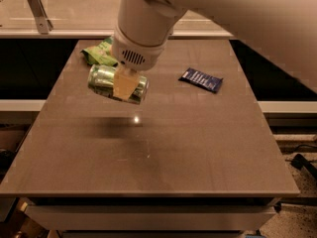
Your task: Place green can upright
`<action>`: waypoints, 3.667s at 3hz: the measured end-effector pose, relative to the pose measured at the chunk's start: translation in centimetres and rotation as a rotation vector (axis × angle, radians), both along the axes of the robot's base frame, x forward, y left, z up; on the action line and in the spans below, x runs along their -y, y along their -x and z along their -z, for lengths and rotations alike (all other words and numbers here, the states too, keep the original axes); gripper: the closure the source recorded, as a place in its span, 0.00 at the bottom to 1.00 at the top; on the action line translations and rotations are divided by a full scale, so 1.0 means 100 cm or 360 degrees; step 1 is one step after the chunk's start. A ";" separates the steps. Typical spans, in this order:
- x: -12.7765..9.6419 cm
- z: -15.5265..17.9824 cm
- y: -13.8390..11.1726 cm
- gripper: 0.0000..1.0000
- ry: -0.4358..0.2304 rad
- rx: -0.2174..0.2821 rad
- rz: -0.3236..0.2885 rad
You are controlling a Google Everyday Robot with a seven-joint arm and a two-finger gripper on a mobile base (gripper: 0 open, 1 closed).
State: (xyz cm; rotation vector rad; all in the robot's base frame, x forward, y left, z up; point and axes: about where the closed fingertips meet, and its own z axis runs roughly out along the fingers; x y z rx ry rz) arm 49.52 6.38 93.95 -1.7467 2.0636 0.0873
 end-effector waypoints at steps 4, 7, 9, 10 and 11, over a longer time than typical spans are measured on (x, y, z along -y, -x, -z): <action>-0.020 0.037 0.023 1.00 -0.0566 -0.0251 -0.0096; -0.019 0.045 0.015 1.00 -0.1034 -0.0192 0.0047; -0.021 0.050 -0.010 1.00 -0.1305 -0.0092 -0.0005; -0.018 0.058 -0.015 1.00 -0.1389 -0.0067 -0.0009; -0.013 0.072 -0.017 1.00 -0.1466 -0.0052 0.0000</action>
Offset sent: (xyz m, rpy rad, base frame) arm -0.0124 0.0279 -0.0282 0.3288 0.0721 0.1353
